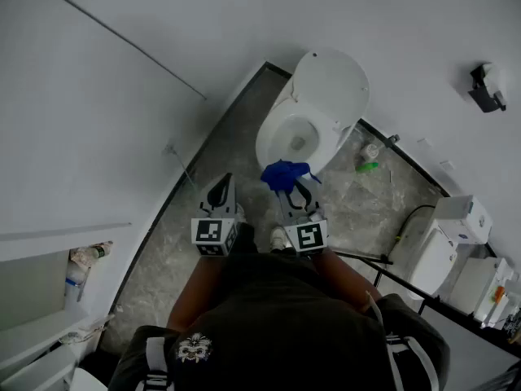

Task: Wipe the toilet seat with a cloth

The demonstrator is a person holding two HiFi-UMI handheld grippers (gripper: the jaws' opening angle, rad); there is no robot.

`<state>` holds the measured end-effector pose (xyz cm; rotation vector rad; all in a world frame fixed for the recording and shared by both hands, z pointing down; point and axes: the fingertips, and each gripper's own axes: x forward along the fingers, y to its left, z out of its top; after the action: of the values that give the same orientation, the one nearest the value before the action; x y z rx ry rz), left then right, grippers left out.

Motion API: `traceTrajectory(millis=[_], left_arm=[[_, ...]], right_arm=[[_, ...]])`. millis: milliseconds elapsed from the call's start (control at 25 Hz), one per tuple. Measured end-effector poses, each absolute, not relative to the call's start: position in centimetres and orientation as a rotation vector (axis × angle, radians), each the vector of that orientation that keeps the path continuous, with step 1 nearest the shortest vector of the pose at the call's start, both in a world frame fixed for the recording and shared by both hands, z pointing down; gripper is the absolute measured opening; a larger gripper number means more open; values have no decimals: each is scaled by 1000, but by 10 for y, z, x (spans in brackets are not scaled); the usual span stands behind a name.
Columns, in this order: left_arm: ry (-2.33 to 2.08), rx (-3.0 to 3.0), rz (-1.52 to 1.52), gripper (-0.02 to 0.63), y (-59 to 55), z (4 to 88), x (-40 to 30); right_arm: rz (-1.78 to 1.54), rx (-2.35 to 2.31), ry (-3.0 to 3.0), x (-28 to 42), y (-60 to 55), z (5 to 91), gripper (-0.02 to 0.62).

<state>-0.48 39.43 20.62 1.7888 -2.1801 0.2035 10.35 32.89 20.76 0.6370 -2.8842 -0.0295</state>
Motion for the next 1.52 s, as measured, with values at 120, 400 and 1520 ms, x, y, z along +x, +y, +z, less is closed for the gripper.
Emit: traceTrajectory(millis=[120, 400, 1520], left_arm=[[-2166, 1785, 178, 11, 384, 210, -27], [-2183, 1816, 195, 11, 349, 209, -105], [-2163, 1651, 241, 11, 225, 257, -115]], right_arm=[[-8, 659, -2856, 89, 319, 213, 91], [-63, 758, -2810, 51, 286, 212, 91], [75, 646, -2737, 48, 155, 272, 91]])
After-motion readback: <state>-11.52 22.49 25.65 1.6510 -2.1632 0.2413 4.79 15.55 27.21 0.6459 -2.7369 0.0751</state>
